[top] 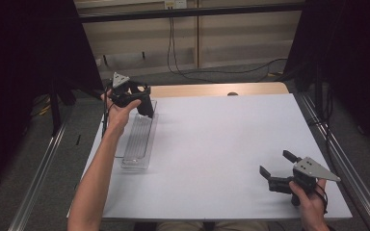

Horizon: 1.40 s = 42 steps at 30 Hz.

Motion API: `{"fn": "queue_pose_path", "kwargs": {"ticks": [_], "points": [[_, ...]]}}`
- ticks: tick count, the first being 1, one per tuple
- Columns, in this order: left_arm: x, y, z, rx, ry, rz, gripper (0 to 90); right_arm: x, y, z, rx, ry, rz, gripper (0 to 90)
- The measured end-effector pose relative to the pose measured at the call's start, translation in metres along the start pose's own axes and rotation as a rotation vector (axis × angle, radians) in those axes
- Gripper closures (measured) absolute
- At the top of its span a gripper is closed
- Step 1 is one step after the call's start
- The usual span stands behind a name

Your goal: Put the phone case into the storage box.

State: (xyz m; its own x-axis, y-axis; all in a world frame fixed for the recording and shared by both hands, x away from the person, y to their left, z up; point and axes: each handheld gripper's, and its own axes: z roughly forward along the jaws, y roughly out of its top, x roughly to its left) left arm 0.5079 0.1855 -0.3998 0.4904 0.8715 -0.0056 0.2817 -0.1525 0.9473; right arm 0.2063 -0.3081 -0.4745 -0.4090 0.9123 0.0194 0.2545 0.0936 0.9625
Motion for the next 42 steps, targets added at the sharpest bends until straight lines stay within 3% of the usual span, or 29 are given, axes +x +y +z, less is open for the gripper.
{"fn": "queue_pose_path", "kwargs": {"ticks": [6, 12, 14, 22, 30, 31, 36, 42], "points": [[0.002, -0.003, 0.003, -0.001, 0.003, 0.017, 12.3, 0.000, 0.000, 0.000, 0.004, 0.002, 0.003, 0.0], [0.002, -0.005, 0.006, -0.012, 0.009, -0.010, 12.3, 0.000, 0.000, 0.000, 0.002, 0.002, 0.000, 0.0], [0.003, -0.005, 0.006, 0.010, 0.015, 0.014, 12.3, 0.000, 0.000, 0.000, 0.004, 0.002, 0.001, 0.0], [0.004, -0.008, 0.009, -0.003, 0.008, -0.002, 12.2, 0.000, 0.000, 0.000, 0.005, 0.003, 0.004, 0.0], [-0.003, -0.006, 0.009, 0.026, 0.080, -0.006, 11.5, 0.000, 0.000, 0.000, 0.002, 0.004, -0.002, 0.0], [-0.004, -0.006, 0.010, 0.016, 0.072, -0.002, 11.4, 0.000, 0.000, 0.000, 0.002, 0.004, -0.002, 0.0], [-0.010, -0.006, 0.013, 0.018, 0.121, 0.000, 11.3, 0.000, 0.000, -0.001, 0.003, 0.005, 0.003, 0.0], [-0.012, -0.007, 0.015, 0.004, 0.163, -0.023, 11.4, -0.001, 0.000, -0.001, 0.002, 0.004, 0.003, 0.0]]}}
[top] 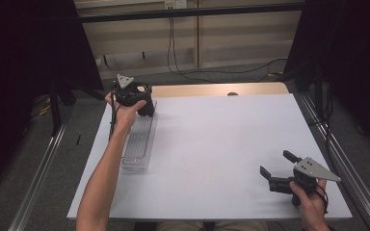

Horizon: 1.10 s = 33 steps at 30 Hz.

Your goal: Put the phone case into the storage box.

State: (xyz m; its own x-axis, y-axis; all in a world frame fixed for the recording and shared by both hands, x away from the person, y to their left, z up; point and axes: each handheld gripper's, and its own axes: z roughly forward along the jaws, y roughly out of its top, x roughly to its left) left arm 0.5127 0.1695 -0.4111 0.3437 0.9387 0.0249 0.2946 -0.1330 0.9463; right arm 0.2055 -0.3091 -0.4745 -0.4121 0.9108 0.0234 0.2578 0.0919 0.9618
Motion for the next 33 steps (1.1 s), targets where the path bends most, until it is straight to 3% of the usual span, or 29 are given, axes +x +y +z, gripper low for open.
{"fn": "queue_pose_path", "kwargs": {"ticks": [3, 7, 19, 20, 33], "points": [[0.000, -0.001, 0.002, -0.009, -0.005, 0.010, 11.3, 0.000, 0.000, 0.000, 0.000, 0.002, 0.001, 0.0], [-0.003, -0.001, 0.004, -0.020, 0.027, -0.006, 11.2, 0.000, 0.000, 0.000, 0.000, 0.002, 0.002, 0.0], [-0.006, 0.001, 0.009, -0.031, 0.013, 0.005, 9.9, -0.001, 0.000, 0.000, -0.001, 0.004, -0.001, 0.0], [-0.008, 0.001, 0.010, -0.047, 0.011, -0.014, 9.9, -0.001, 0.000, 0.000, -0.002, 0.004, -0.002, 0.0], [-0.007, 0.001, 0.014, -0.032, 0.018, 0.007, 10.0, -0.001, 0.000, -0.001, -0.002, 0.007, -0.004, 0.0]]}}
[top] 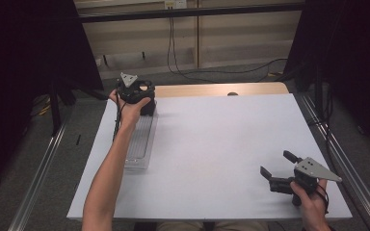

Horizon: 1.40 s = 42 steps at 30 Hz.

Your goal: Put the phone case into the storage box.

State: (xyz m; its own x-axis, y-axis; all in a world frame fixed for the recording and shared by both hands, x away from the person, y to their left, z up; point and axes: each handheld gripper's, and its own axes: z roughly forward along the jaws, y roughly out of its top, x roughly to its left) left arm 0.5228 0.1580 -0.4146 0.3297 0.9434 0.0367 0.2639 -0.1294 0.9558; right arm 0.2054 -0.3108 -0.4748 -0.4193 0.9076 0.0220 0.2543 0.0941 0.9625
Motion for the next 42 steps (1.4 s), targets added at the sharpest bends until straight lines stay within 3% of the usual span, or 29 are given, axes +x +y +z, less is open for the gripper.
{"fn": "queue_pose_path", "kwargs": {"ticks": [14, 24, 29, 42], "points": [[0.0023, -0.0004, 0.0035, -0.016, -0.035, -0.015, 5.9, -0.0001, -0.0001, 0.0000, 0.003, 0.000, 0.004, 0.0], [0.0054, 0.0002, 0.0051, -0.015, -0.032, 0.012, 3.3, -0.0001, -0.0003, 0.0001, 0.002, -0.001, 0.003, 0.0], [0.0054, 0.0005, 0.0054, -0.030, -0.040, -0.003, 2.8, -0.0003, -0.0005, 0.0001, 0.002, 0.003, 0.000, 0.0], [0.0069, 0.0025, 0.0072, -0.035, -0.034, 0.011, 2.3, 0.0000, -0.0007, 0.0002, 0.006, 0.003, 0.007, 0.0]]}}
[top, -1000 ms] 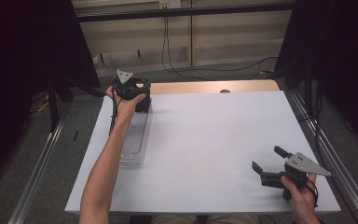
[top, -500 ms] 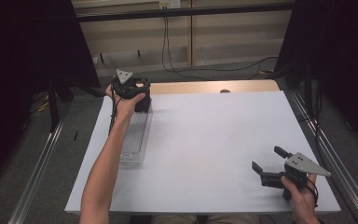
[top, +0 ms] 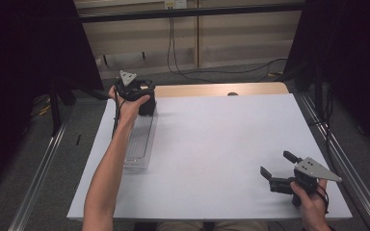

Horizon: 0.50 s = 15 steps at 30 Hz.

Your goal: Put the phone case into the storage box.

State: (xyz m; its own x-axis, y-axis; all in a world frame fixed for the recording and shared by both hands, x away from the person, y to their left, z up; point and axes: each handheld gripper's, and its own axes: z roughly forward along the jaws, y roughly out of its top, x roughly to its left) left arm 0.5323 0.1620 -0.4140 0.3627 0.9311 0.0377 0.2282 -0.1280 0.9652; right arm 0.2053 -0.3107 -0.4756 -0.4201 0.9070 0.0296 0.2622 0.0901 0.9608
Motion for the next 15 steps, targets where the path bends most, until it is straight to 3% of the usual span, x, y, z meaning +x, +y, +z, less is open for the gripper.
{"fn": "queue_pose_path", "kwargs": {"ticks": [15], "points": [[0.0022, 0.0051, -0.0016, -0.031, -0.021, 0.000, 2.1, 0.0007, 0.0001, 0.0002, -0.002, 0.001, -0.002, 0.0]]}}
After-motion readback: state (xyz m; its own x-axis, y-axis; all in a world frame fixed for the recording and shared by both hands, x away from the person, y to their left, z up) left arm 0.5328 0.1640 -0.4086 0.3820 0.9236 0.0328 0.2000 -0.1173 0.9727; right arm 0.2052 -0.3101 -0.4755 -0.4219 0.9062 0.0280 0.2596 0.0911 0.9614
